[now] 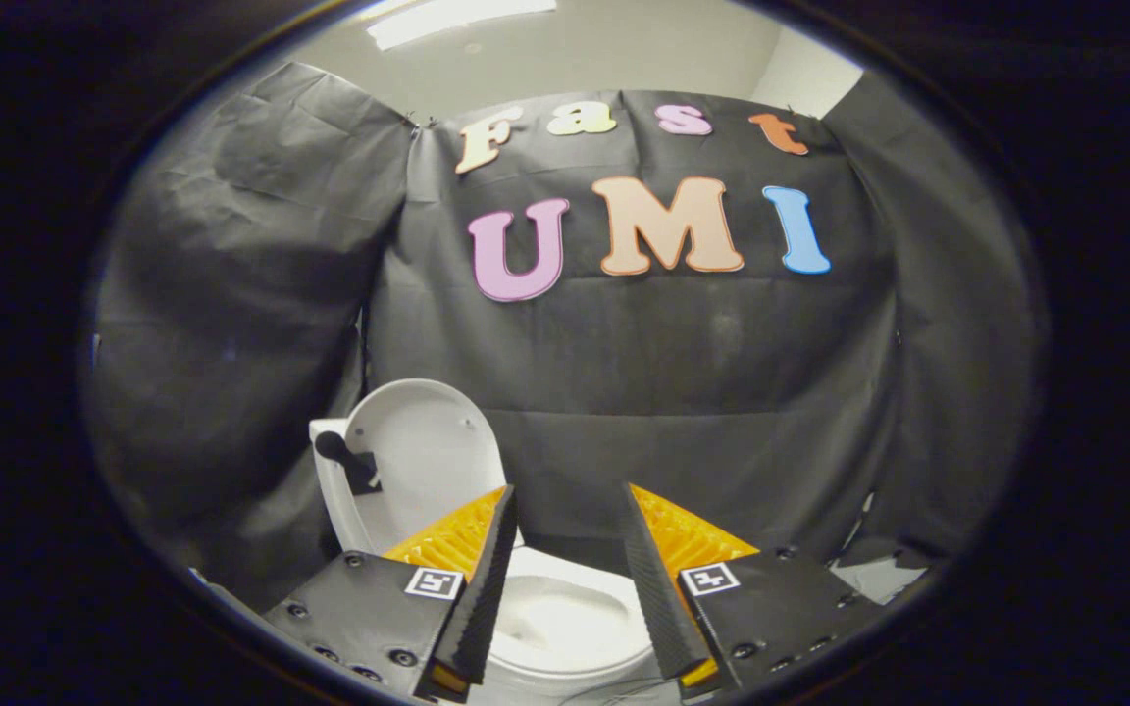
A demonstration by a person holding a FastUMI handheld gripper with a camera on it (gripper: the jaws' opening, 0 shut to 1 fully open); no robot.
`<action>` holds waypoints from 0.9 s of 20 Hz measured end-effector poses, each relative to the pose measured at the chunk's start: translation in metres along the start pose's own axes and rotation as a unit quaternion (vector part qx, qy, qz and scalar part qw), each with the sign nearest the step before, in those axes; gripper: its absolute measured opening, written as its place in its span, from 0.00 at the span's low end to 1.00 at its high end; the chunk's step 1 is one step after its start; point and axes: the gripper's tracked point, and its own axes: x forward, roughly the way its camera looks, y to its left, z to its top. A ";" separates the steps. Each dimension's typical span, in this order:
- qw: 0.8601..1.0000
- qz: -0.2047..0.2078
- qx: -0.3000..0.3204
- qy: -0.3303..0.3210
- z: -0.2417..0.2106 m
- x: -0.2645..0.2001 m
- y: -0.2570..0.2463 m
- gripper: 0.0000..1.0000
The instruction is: Open the toilet lid.
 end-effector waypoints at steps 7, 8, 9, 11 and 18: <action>0.998 -0.027 0.006 0.057 -0.033 -0.023 -0.029 0.68; 0.998 -0.030 0.001 0.055 -0.030 -0.021 -0.030 0.68; 0.998 -0.033 -0.003 0.056 -0.027 -0.022 -0.031 0.68; 0.998 -0.038 -0.008 0.044 -0.018 -0.023 -0.032 0.68; 0.997 -0.043 0.012 0.069 -0.030 -0.020 -0.040 0.68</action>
